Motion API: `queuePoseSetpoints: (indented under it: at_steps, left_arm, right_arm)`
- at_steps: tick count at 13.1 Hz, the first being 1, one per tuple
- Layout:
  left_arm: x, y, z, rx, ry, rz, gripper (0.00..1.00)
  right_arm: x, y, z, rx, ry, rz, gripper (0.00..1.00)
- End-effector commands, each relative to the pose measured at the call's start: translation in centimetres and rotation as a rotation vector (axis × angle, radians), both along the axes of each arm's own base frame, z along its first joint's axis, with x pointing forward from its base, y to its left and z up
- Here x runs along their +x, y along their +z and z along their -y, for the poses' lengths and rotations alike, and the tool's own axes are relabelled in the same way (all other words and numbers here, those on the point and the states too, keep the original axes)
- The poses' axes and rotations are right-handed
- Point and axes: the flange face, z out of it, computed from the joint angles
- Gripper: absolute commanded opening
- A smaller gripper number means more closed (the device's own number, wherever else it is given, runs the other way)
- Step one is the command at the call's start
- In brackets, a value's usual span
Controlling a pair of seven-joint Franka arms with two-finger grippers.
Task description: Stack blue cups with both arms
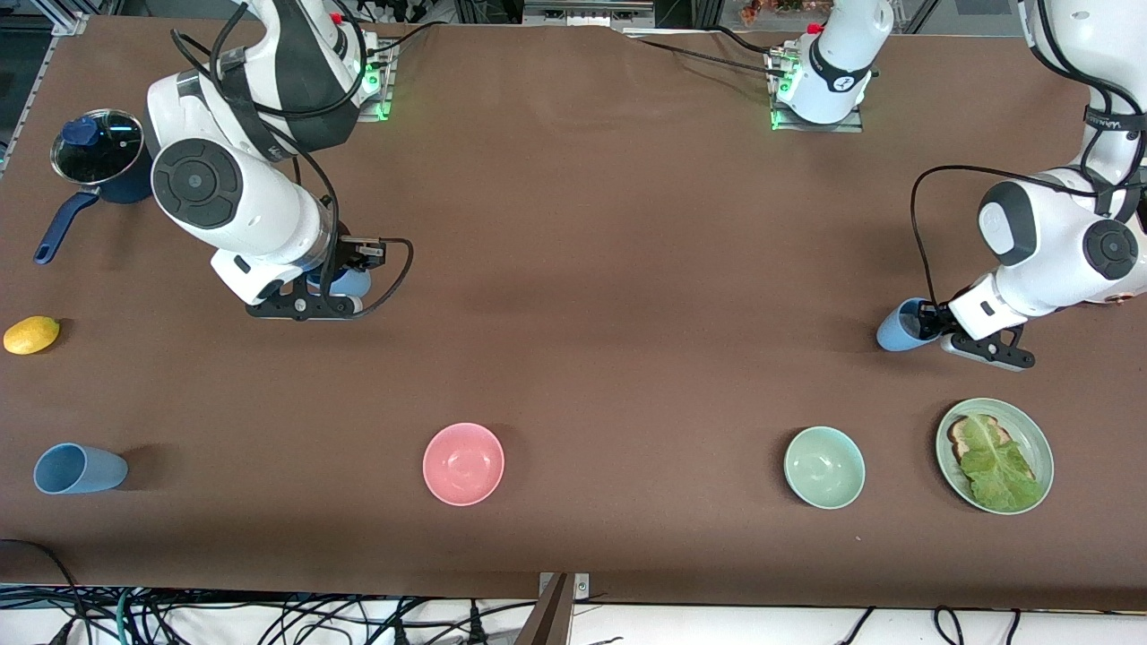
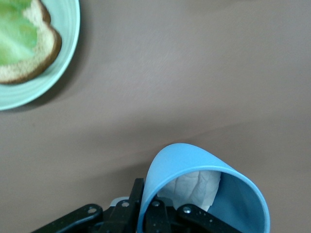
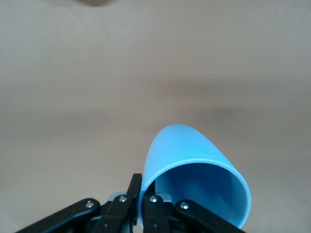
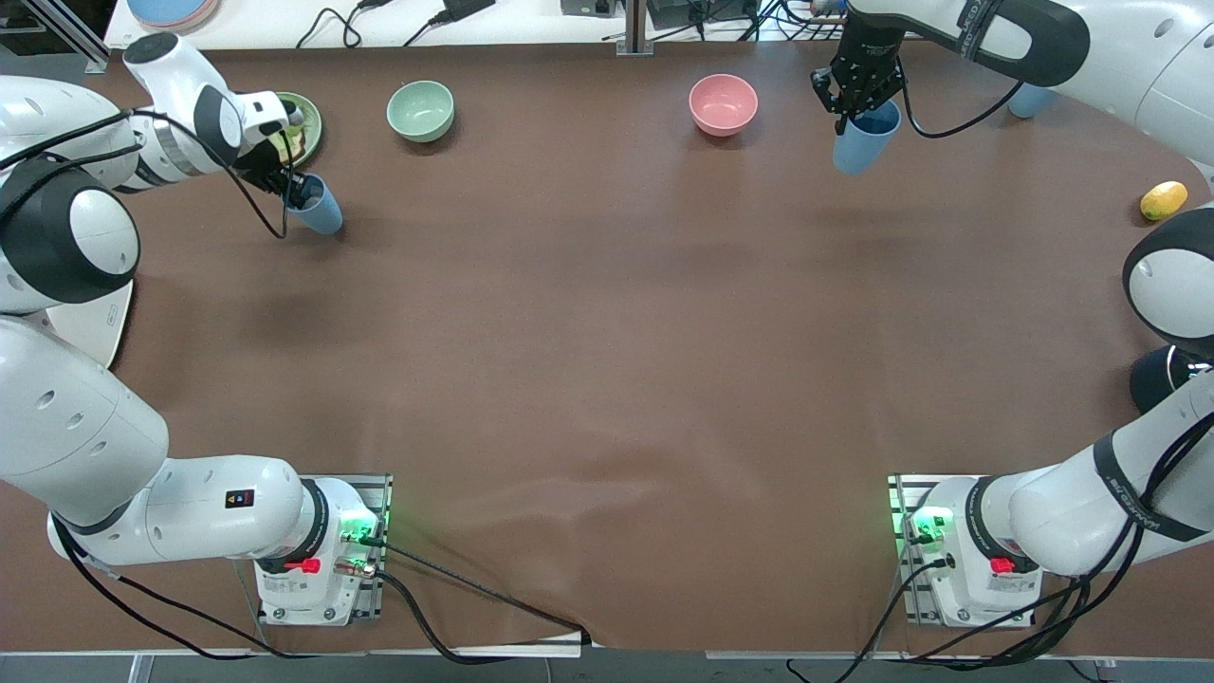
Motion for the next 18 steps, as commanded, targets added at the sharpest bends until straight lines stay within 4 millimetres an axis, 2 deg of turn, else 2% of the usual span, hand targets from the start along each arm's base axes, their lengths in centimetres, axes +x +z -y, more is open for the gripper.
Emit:
queuePoseSetpoints:
  at_steps: [1,4,7,11,15,18]
  left_arm:
    - [1.4,3.8,2.5,-0.009,0.027,-0.009,0.00]
    - [2.3,6.1,6.2,-0.012,0.070,-0.022,0.00]
    - [2.5,7.5,11.1,-0.007,0.127,-0.007,0.00]
    - [1.7,9.0,19.2,-0.007,0.236,0.005,0.00]
    - [0.3,10.2,28.6,-0.009,0.341,0.011,0.00]
    - [-1.4,9.7,35.8,-0.004,0.414,0.005,0.00]
  right_arm:
    - [0.2,0.6,-0.1,0.010,-0.006,-0.008,0.00]
    - [0.2,0.6,-0.1,0.010,-0.006,-0.009,0.00]
    - [0.2,0.6,-0.1,0.010,-0.006,-0.008,0.00]
    - [0.1,0.6,-0.2,0.010,-0.004,-0.008,0.00]
    - [0.1,0.6,-0.2,0.010,-0.004,-0.008,0.00]
    - [0.1,0.6,-0.3,0.010,-0.004,-0.008,0.00]
